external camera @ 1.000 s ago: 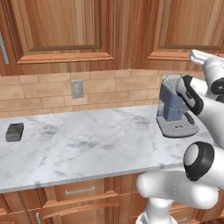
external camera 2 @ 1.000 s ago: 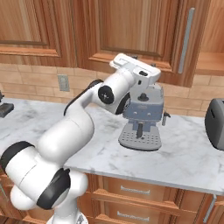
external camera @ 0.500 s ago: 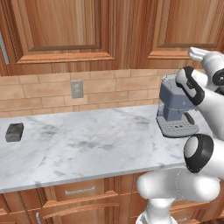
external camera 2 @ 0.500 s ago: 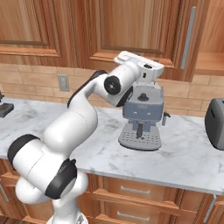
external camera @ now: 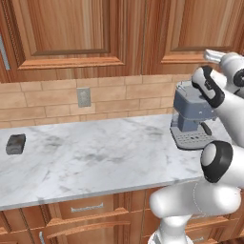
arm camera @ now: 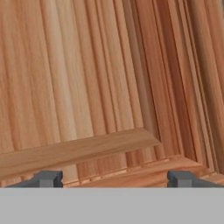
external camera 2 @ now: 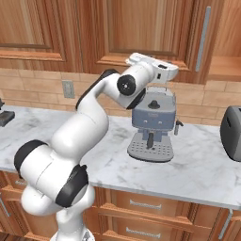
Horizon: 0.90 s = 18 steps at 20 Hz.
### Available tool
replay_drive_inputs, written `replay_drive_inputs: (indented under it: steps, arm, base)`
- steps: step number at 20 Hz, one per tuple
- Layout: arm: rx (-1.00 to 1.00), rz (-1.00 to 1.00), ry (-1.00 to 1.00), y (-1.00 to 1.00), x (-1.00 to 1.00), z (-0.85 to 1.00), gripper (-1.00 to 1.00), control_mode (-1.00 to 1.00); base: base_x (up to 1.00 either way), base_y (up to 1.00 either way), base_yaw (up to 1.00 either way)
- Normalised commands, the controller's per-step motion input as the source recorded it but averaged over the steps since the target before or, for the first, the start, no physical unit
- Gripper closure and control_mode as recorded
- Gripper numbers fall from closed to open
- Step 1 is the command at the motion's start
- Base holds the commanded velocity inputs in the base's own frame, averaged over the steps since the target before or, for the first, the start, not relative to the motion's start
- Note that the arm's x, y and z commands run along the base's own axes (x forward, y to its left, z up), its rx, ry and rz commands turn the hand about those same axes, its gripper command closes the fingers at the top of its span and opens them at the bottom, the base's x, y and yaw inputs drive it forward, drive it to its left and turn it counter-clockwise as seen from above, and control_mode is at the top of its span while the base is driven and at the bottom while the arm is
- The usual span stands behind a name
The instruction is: Close all open cabinet doors.
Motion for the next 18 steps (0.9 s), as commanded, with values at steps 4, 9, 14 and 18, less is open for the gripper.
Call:
replay_drive_inputs:
  steps: [4, 9, 14, 18]
  arm:
    - [0.00, 0.03, 0.02, 0.00, 0.27, 0.00, -1.00, -1.00]
    - [0.00, 0.03, 0.00, 0.00, 0.22, 0.00, -1.00, -1.00]
    - [0.00, 0.03, 0.00, 0.00, 0.16, 0.00, -1.00, -1.00]
    - [0.00, 0.01, 0.03, 0.00, 0.09, 0.00, -1.00, -1.00]
  base:
    - [0.00, 0.00, 0.00]
    - [0.00, 0.00, 0.00]
    - [0.00, 0.00, 0.00]
    - [0.00, 0.00, 0.00]
